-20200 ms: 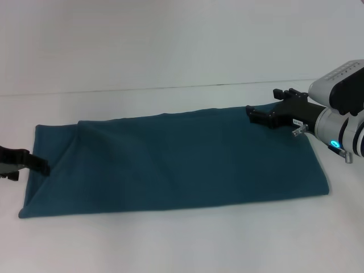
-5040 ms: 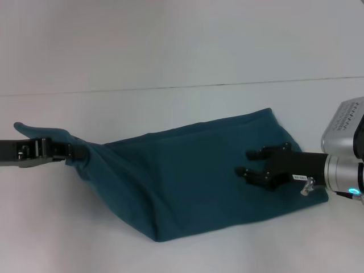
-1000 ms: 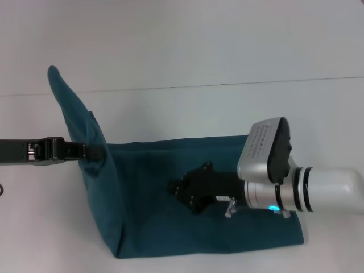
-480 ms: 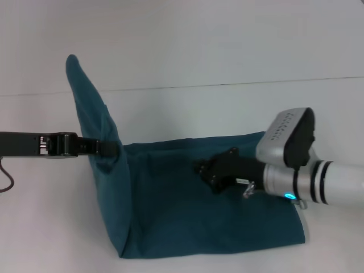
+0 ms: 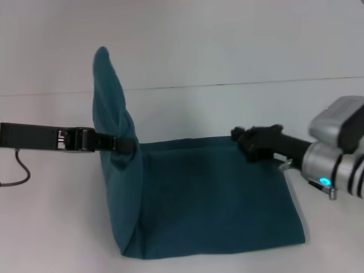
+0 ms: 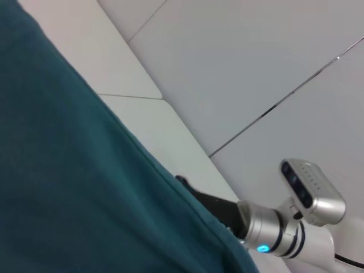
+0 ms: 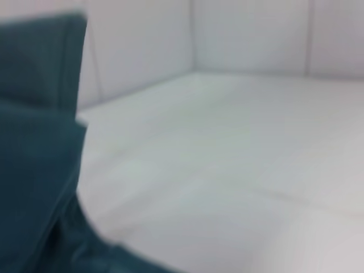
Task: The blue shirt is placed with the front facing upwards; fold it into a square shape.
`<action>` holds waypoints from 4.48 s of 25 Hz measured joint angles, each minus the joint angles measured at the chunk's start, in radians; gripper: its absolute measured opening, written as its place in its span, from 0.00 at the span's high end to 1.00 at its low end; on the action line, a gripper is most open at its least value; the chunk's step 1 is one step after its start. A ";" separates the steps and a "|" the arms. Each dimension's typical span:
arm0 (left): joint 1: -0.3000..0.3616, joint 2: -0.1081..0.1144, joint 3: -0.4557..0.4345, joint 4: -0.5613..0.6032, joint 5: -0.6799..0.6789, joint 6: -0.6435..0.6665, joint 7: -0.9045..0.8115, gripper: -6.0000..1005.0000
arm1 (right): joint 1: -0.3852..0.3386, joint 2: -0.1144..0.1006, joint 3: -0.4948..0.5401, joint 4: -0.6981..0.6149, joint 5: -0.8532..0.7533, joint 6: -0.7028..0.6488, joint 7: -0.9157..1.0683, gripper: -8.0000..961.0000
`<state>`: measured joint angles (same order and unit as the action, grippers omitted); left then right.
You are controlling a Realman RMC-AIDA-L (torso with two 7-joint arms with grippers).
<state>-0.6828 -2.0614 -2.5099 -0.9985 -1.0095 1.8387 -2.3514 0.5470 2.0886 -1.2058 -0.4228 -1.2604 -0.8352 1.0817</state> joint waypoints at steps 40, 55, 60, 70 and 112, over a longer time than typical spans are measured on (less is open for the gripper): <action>-0.080 -0.106 0.294 0.021 -0.104 -0.192 -0.111 0.94 | -0.121 -0.003 0.443 -0.080 -0.004 -0.209 -0.086 0.91; -0.101 -0.110 0.494 0.238 -0.268 -0.396 -0.047 0.92 | -0.128 0.000 0.496 -0.079 0.002 -0.182 -0.146 0.91; -0.105 -0.112 0.560 0.304 -0.337 -0.471 0.000 0.92 | -0.120 0.001 0.497 -0.071 0.003 -0.168 -0.159 0.91; -0.098 -0.114 0.669 0.343 -0.497 -0.582 0.059 0.91 | -0.109 0.002 0.497 -0.056 0.003 -0.158 -0.189 0.91; 0.034 -0.101 0.603 0.431 -0.624 -0.746 0.426 0.05 | -0.100 -0.015 0.496 -0.087 -0.077 -0.158 -0.165 0.68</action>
<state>-0.6490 -2.1621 -1.9072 -0.5671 -1.6335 1.0930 -1.9251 0.4471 2.0736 -0.7094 -0.5095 -1.3373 -0.9933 0.9172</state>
